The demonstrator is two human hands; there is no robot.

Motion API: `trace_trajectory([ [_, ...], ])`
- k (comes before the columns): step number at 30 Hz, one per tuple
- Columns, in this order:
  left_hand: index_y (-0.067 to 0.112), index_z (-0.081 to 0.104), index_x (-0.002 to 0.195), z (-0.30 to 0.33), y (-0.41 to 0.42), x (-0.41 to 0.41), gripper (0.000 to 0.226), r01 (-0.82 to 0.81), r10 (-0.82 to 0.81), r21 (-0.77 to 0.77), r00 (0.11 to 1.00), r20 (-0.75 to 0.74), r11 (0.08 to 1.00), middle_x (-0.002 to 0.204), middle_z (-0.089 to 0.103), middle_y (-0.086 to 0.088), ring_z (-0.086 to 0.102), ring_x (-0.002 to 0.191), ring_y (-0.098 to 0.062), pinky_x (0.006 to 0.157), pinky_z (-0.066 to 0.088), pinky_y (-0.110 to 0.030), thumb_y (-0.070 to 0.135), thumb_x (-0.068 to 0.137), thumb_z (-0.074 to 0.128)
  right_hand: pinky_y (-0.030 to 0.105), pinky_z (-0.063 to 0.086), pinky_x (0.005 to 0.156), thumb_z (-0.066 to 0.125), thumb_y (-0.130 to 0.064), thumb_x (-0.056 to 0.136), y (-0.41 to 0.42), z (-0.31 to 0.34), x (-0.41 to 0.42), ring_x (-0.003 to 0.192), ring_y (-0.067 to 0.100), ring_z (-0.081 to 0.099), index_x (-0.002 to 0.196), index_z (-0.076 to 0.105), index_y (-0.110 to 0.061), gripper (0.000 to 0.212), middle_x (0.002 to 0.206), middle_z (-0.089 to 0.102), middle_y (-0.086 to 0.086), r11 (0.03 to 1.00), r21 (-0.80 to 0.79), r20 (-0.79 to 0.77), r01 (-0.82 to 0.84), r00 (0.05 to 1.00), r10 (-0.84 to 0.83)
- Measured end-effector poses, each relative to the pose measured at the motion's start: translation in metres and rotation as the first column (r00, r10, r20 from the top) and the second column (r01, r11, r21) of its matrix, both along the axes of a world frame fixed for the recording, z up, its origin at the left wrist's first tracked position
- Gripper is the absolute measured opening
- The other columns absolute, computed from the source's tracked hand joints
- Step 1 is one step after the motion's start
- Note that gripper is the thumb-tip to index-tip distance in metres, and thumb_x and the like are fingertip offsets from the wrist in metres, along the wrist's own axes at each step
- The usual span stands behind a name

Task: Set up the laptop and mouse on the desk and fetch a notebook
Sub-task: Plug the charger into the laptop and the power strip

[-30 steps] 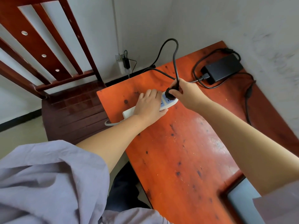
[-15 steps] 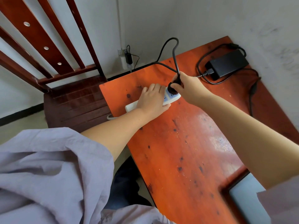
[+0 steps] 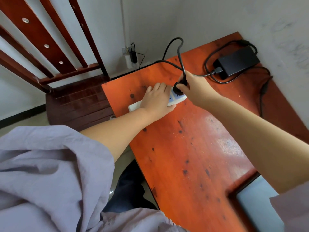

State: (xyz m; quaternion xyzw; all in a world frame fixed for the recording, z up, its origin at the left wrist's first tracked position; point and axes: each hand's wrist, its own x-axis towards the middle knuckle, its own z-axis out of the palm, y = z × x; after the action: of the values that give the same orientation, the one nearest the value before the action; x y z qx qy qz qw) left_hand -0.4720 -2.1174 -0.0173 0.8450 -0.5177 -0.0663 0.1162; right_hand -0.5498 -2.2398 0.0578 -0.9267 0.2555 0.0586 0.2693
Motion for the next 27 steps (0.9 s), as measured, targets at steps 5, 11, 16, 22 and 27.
trace_trajectory([
  [5,0.01,0.047,0.123,-0.001,0.0,-0.001,0.056,0.005,-0.005,0.001,1.0,0.002,1.0,0.118,0.055,-0.008,0.047,0.112,-0.026,0.089,0.038,-0.038,0.047,0.083,0.054,0.017,0.035,0.059,0.048,-0.021,0.092,-0.001,-0.006,-0.007,0.078,0.015,0.05,0.1,0.051,-0.012,0.013,0.091,0.057,-0.002,0.998,0.041,0.076,0.043,0.996,-0.046],
  [11,0.01,0.048,0.119,0.0,0.0,-0.001,0.052,-0.002,0.002,-0.006,1.0,0.017,1.0,0.114,0.056,-0.008,0.048,0.109,-0.026,0.087,0.039,-0.038,0.047,0.083,0.054,0.024,0.04,0.07,0.048,-0.02,0.092,0.002,-0.008,-0.006,0.082,0.017,0.053,0.102,0.051,-0.011,0.014,0.094,0.059,0.001,0.997,0.065,0.089,0.053,0.994,-0.058],
  [16,0.011,0.048,0.12,-0.001,0.0,-0.001,0.053,-0.002,0.002,-0.006,1.0,0.018,1.0,0.115,0.055,-0.008,0.048,0.109,-0.026,0.088,0.039,-0.037,0.048,0.083,0.054,0.016,0.036,0.055,0.05,-0.024,0.091,-0.001,-0.007,-0.007,0.067,0.008,0.05,0.101,0.051,-0.014,0.015,0.077,0.054,-0.01,0.992,0.095,0.075,0.089,0.993,-0.096],
  [22,0.011,0.049,0.12,0.0,0.0,-0.001,0.053,-0.016,0.016,-0.014,1.0,0.004,1.0,0.115,0.056,-0.007,0.048,0.108,-0.025,0.087,0.039,-0.036,0.048,0.082,0.054,0.013,0.037,0.056,0.047,-0.025,0.093,-0.013,-0.006,-0.006,0.073,0.01,0.053,0.099,0.048,-0.017,0.01,0.09,0.056,-0.002,0.998,0.055,0.019,0.022,1.0,-0.024],
  [27,0.01,0.047,0.123,0.001,0.0,-0.001,0.057,0.0,0.0,-0.016,1.0,0.0,1.0,0.117,0.054,-0.006,0.048,0.109,-0.025,0.088,0.039,-0.037,0.048,0.082,0.056,-0.001,0.037,0.056,0.047,-0.02,0.093,-0.008,-0.016,-0.024,0.07,-0.008,0.048,0.096,0.048,-0.023,0.005,0.082,0.05,-0.018,0.982,0.138,0.154,0.128,0.977,-0.149],
])
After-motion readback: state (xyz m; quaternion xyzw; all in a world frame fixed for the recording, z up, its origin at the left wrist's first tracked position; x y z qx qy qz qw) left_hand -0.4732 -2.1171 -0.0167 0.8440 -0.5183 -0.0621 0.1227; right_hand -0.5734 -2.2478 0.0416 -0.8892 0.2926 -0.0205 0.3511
